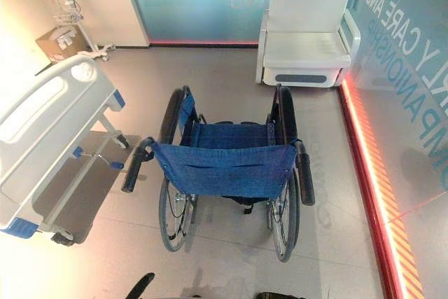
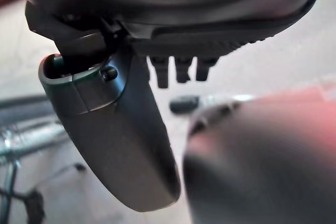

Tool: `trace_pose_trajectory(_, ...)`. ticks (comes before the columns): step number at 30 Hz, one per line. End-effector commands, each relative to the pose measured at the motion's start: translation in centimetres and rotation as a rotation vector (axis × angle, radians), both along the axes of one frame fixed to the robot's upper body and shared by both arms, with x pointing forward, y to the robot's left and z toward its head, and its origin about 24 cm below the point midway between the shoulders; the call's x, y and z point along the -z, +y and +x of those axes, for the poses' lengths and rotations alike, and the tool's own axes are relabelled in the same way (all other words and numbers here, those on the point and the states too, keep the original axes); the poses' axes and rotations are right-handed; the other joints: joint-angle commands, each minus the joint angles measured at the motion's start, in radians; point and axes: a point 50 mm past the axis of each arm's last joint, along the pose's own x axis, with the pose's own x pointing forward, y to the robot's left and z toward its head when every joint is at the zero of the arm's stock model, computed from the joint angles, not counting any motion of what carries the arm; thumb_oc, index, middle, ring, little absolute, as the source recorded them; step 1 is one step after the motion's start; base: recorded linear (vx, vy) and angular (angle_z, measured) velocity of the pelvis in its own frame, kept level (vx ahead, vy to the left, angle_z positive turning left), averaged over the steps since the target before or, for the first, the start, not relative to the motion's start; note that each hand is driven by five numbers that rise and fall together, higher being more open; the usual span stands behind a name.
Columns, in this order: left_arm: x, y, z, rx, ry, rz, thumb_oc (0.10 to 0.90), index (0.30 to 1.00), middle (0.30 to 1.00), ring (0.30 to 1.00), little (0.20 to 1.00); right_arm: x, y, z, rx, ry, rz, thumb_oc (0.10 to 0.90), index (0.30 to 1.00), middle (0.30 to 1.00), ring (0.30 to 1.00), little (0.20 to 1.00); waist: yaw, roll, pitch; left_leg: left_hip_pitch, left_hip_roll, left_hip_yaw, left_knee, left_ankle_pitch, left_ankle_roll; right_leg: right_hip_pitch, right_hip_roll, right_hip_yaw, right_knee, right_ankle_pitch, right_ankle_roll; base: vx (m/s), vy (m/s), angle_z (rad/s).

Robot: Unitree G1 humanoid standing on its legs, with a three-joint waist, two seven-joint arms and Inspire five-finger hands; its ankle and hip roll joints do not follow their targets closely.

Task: Push the wheelchair next to the bed

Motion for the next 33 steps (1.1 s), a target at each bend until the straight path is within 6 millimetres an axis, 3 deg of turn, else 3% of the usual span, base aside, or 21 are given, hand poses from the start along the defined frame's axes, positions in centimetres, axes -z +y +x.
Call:
trace_pose_trajectory(1, -1.9, 4.3, 3.0, -0.048, -0.096, 0.147, 0.800, 0.900, 0.900, 0.900, 0.900, -1.2, -2.2, 2.2, 0.126, -0.115, -0.099, 0.800, 0.900, 0.900, 0.900, 0.900, -0.003, -0.061, 0.031, -0.017, -0.036, 0.022, -0.014, -0.014, -0.008, 0.020, -0.028, 0.026, -0.032, 0.042, 0.029, 0.00, 0.000, 0.00)
trace_pose_trajectory(5, -3.6, 7.2, 4.2, -0.070, -0.164, 0.223, 0.800, 0.900, 0.900, 0.900, 0.900, -3.1, -4.6, 3.9, 0.221, -0.252, -0.186, 0.800, 0.900, 0.900, 0.900, 0.900, -0.007, -0.066, 0.037, -0.022, -0.034, 0.028, -0.014, -0.012, -0.005, 0.013, -0.027, 0.031, -0.029, 0.046, 0.031, -0.01, -0.009, -0.02)
trace_pose_trajectory(7, -5.0, 9.1, 4.6, -0.095, -0.203, 0.247, 0.800, 0.900, 0.900, 0.900, 0.900, -5.3, -6.8, 5.4, 0.263, -0.362, -0.248, 0.800, 0.900, 0.900, 0.900, 0.900, -0.011, -0.071, 0.041, -0.025, -0.034, 0.034, -0.014, -0.012, -0.003, 0.008, -0.027, 0.032, -0.028, 0.049, 0.033, -0.02, -0.017, -0.08)
trace_pose_trajectory(8, -5.0, 9.1, 4.6, -0.095, -0.203, 0.247, 0.800, 0.900, 0.900, 0.900, 0.900, -5.3, -6.8, 5.4, 0.263, -0.361, -0.248, 0.800, 0.900, 0.900, 0.900, 0.900, -0.011, -0.071, 0.041, -0.025, -0.034, 0.034, -0.014, -0.012, -0.003, 0.008, -0.027, 0.032, -0.028, 0.049, 0.033, -0.01, -0.014, -0.08)
trace_pose_trajectory(9, -6.1, 10.6, 4.9, -0.106, -0.239, 0.276, 0.800, 0.900, 0.900, 0.900, 0.900, -7.4, -8.2, 6.6, 0.276, -0.446, -0.317, 0.800, 0.900, 0.900, 0.900, 0.900, -0.016, -0.074, 0.044, -0.025, -0.033, 0.038, -0.014, -0.012, -0.002, 0.006, -0.026, 0.035, -0.028, 0.051, 0.035, 0.00, -0.008, -0.10)
trace_pose_trajectory(11, -7.4, 12.0, 5.1, -0.139, -0.285, 0.296, 0.800, 0.900, 0.900, 0.900, 0.900, -9.5, -9.7, 7.6, 0.284, -0.518, -0.389, 0.800, 0.900, 0.900, 0.900, 0.900, -0.020, -0.075, 0.046, -0.025, -0.034, 0.042, -0.014, -0.013, -0.001, 0.005, -0.026, 0.036, -0.027, 0.051, 0.036, 0.00, -0.003, -0.10)
trace_pose_trajectory(12, -7.4, 12.0, 5.1, -0.139, -0.284, 0.296, 0.800, 0.900, 0.900, 0.900, 0.900, -9.5, -9.7, 7.5, 0.284, -0.518, -0.389, 0.800, 0.900, 0.900, 0.900, 0.900, -0.020, -0.075, 0.046, -0.025, -0.034, 0.042, -0.014, -0.013, -0.001, 0.005, -0.026, 0.036, -0.027, 0.051, 0.036, 0.00, 0.000, 0.00)
trace_pose_trajectory(13, -9.1, 13.5, 5.7, -0.190, -0.344, 0.333, 0.800, 0.900, 0.900, 0.900, 0.900, -11.9, -11.0, 8.5, 0.296, -0.593, -0.452, 0.800, 0.900, 0.900, 0.900, 0.900, -0.025, -0.075, 0.049, -0.024, -0.034, 0.044, -0.014, -0.013, 0.000, 0.005, -0.026, 0.038, -0.027, 0.051, 0.036, 0.00, 0.000, 0.00)
trace_pose_trajectory(15, -10.0, 14.2, 6.0, -0.211, -0.373, 0.357, 0.800, 0.900, 0.900, 0.900, 0.900, -12.9, -11.8, 8.7, 0.306, -0.630, -0.487, 0.800, 0.900, 0.900, 0.900, 0.900, -0.026, -0.074, 0.051, -0.023, -0.034, 0.043, -0.014, -0.013, 0.000, 0.007, -0.026, 0.040, -0.028, 0.049, 0.037, 0.00, 0.000, 0.00)
trace_pose_trajectory(16, -11.9, 15.4, 6.8, -0.232, -0.458, 0.398, 0.800, 0.900, 0.900, 0.900, 0.900, -15.2, -12.8, 9.5, 0.334, -0.705, -0.546, 0.800, 0.900, 0.900, 0.900, 0.900, -0.027, -0.075, 0.052, -0.024, -0.034, 0.044, -0.014, -0.012, 0.001, 0.006, -0.026, 0.042, -0.028, 0.049, 0.037, 0.00, 0.000, 0.00)
trace_pose_trajectory(17, -11.9, 15.4, 6.8, -0.232, -0.458, 0.398, 0.800, 0.900, 0.900, 0.900, 0.900, -15.2, -12.8, 9.5, 0.334, -0.704, -0.546, 0.800, 0.900, 0.900, 0.900, 0.900, -0.027, -0.075, 0.051, -0.024, -0.034, 0.045, -0.014, -0.012, 0.001, 0.006, -0.026, 0.042, -0.028, 0.049, 0.037, 0.00, 0.000, 0.00)
trace_pose_trajectory(18, -14.6, 16.1, 8.1, -0.234, -0.562, 0.437, 0.800, 0.900, 0.900, 0.900, 0.900, -17.9, -13.4, 10.2, 0.353, -0.799, -0.605, 0.800, 0.900, 0.900, 0.900, 0.900, -0.024, -0.074, 0.055, -0.026, -0.033, 0.043, -0.014, -0.011, 0.002, 0.007, -0.026, 0.043, -0.029, 0.046, 0.036, 0.00, 0.000, 0.00)
trace_pose_trajectory(20, -16.5, 16.3, 8.8, -0.220, -0.622, 0.476, 0.800, 0.900, 0.900, 0.900, 0.900, -19.8, -13.7, 10.5, 0.354, -0.857, -0.661, 0.800, 0.900, 0.900, 0.900, 0.900, -0.020, -0.074, 0.056, -0.028, -0.033, 0.040, -0.014, -0.011, 0.002, 0.006, -0.026, 0.043, -0.029, 0.044, 0.036, 0.00, 0.000, 0.00)
trace_pose_trajectory(21, -18.2, 16.4, 9.4, -0.201, -0.688, 0.529, 0.800, 0.900, 0.900, 0.900, 0.900, -21.8, -13.9, 10.8, 0.362, -0.926, -0.736, 0.800, 0.900, 0.900, 0.900, 0.900, -0.016, -0.073, 0.057, -0.031, -0.032, 0.036, -0.014, -0.010, 0.002, 0.005, -0.026, 0.042, -0.029, 0.042, 0.035, 0.00, 0.000, 0.00)
trace_pose_trajectory(24, -20.1, 16.6, 9.9, -0.176, -0.732, 0.606, 0.800, 0.900, 0.900, 0.900, 0.900, -24.0, -14.0, 11.2, 0.402, -1.006, -0.804, 0.800, 0.900, 0.900, 0.900, 0.900, -0.012, -0.073, 0.059, -0.031, -0.031, 0.032, -0.014, -0.009, 0.001, 0.007, -0.026, 0.039, -0.029, 0.039, 0.034, 0.00, 0.000, 0.00)
trace_pose_trajectory(25, -22.4, 17.2, 10.5, -0.140, -0.766, 0.744, 0.800, 0.900, 0.900, 0.900, 0.900, -26.6, -13.8, 11.8, 0.447, -1.105, -0.859, 0.800, 0.900, 0.900, 0.900, 0.900, -0.010, -0.072, 0.058, -0.032, -0.030, 0.028, -0.014, -0.009, -0.001, 0.009, -0.025, 0.040, -0.029, 0.037, 0.033, 0.00, 0.000, 0.00)
trace_pose_trajectory(26, -22.9, 17.2, 10.7, -0.137, -0.773, 0.761, 0.800, 0.900, 0.900, 0.900, 0.900, -27.1, -13.7, 11.9, 0.449, -1.119, -0.864, 0.800, 0.900, 0.900, 0.900, 0.900, -0.010, -0.071, 0.057, -0.032, -0.030, 0.027, -0.014, -0.009, -0.001, 0.009, -0.024, 0.040, -0.029, 0.036, 0.033, 0.05, 0.004, -0.01)
trace_pose_trajectory(28, -26.1, 17.1, 11.6, -0.115, -0.863, 0.849, 0.800, 0.900, 0.900, 0.900, 0.900, -29.5, -12.7, 12.5, 0.438, -1.220, -0.889, 0.800, 0.900, 0.900, 0.900, 0.900, -0.007, -0.070, 0.052, -0.032, -0.030, 0.023, -0.014, -0.008, -0.002, 0.013, -0.024, 0.042, -0.030, 0.032, 0.032, 0.05, 0.010, -0.01)
trace_pose_trajectory(33, -31.6, 16.2, 12.6, -0.059, -1.050, 1.001, 0.800, 0.900, 0.900, 0.900, 0.900, -32.7, -10.2, 13.8, 0.316, -1.380, -0.860, 0.800, 0.900, 0.900, 0.900, 0.900, -0.003, -0.069, 0.049, -0.031, -0.027, 0.023, -0.012, -0.007, -0.005, 0.019, -0.024, 0.044, -0.030, 0.026, 0.029, 0.03, 0.006, 0.00)
